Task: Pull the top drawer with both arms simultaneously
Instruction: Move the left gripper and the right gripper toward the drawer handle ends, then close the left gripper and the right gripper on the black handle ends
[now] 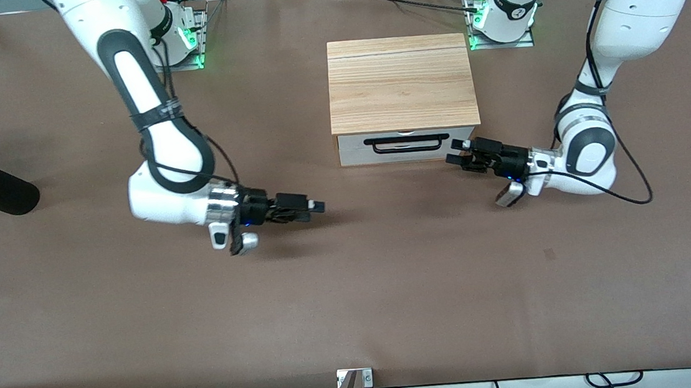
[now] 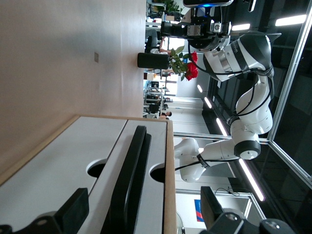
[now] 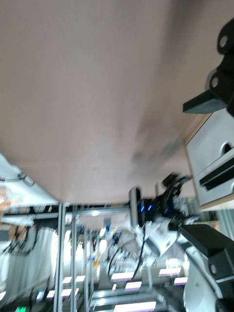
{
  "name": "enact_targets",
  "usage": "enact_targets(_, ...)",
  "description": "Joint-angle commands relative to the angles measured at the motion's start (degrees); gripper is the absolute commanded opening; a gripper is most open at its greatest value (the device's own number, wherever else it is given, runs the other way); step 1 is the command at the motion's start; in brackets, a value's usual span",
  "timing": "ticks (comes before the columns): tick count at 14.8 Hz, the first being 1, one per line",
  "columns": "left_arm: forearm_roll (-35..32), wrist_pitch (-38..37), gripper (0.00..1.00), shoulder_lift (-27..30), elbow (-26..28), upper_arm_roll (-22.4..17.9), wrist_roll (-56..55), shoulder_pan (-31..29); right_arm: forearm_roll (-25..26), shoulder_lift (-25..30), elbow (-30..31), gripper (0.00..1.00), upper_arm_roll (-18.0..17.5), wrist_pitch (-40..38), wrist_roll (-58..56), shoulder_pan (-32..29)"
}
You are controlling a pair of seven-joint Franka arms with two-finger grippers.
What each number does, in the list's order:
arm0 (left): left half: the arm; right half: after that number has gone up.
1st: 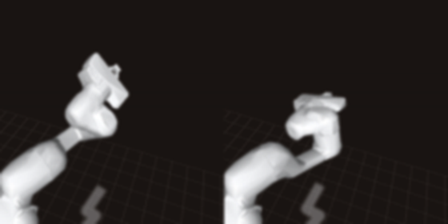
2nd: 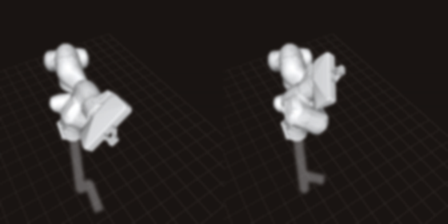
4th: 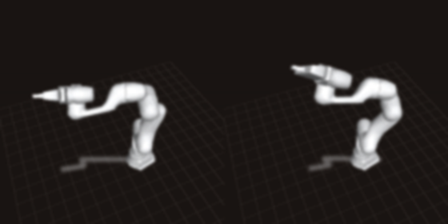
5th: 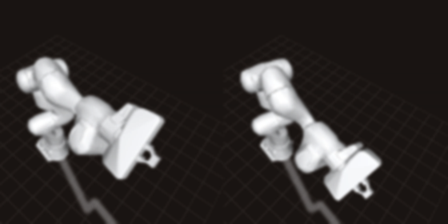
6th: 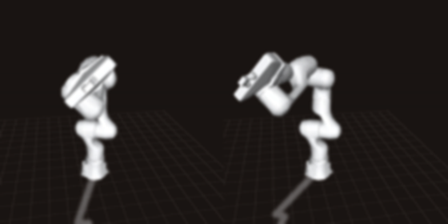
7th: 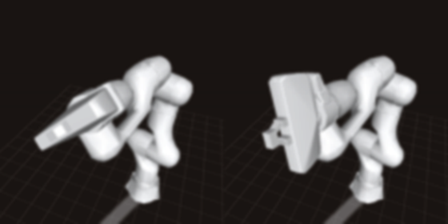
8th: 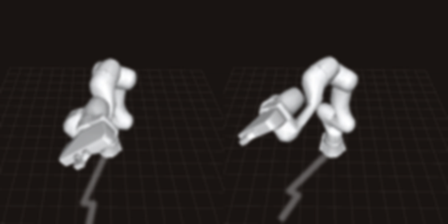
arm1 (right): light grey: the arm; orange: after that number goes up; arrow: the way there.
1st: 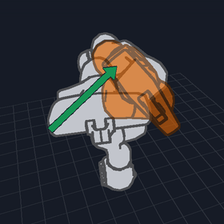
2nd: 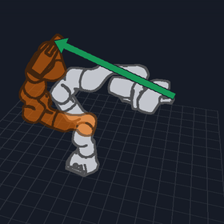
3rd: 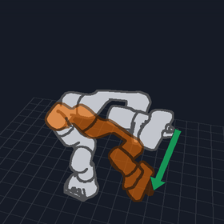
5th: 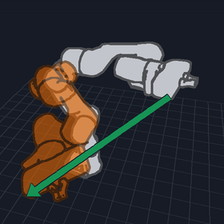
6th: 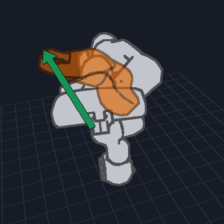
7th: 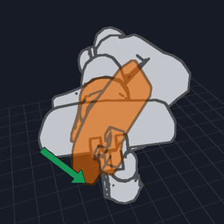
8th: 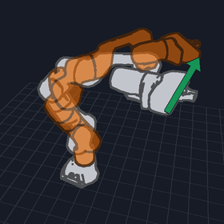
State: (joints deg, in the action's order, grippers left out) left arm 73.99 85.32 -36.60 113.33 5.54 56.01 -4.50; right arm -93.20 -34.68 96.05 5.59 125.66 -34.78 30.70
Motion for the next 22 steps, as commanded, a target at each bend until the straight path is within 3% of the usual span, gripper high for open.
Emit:
enact_targets(1,1.77,-0.15,0.95,0.92,3.65,0.87,2.26,-0.33,-10.31,1.19,5.19,1.0,0.12,0.38,-11.69,2.51)
enact_targets(3,1.77,-0.15,0.85,0.31,4.01,1.05,4.45,-0.24,-10.6,0.84,4.94,1.0,0.04,-1.71,-12.59,3.48)
enact_targets(4,1.77,-0.24,0.74,-0.92,4.44,1.14,7.16,-0.33,-10.43,0.49,4.85,1.0,0.12,-8.43,-13.99,3.66)
enact_targets(6,1.86,-0.33,0.63,-2.24,4.45,1.41,9.2,-0.51,-10.51,-1.35,4.41,1.0,0.12,-14.45,-16.54,3.75)
enact_targets(9,1.86,-0.33,0.5,-2.33,4.27,1.41,8.86,-0.77,-13.04,-3.46,3.36,1.0,0.03,-14.66,-18.47,6.46)
enact_targets(11,1.95,-0.24,0.46,-2.42,3.66,1.41,8.42,-0.86,-20.5,-7.23,1.43,1.0,0.03,-14.74,-23.47,8.22)
enact_targets(15,3.35,-0.24,0.4,-2.42,3.48,1.41,6.58,-0.77,-21.5,-9.35,1.16,0.99,0.03,-15.35,-24.81,9.2)
enact_targets(19,3.97,-0.15,0.2,-2.42,3.39,1.41,6.13,-0.68,-21.15,-9.62,1.16,0.83,0.12,-17.62,-23.41,9.02)
enact_targets(21,4.06,-0.15,0.11,-2.42,3.39,1.41,5.52,-0.68,-21.15,-9.88,1.16,0.7,0.12,-21.14,-23.23,9.02)
enact_targets(22,4.06,-0.15,0.07,-2.42,3.13,1.41,4.73,-0.68,-21.06,-9.88,1.16,0.69,0.12,-21.24,-23.23,9.11)
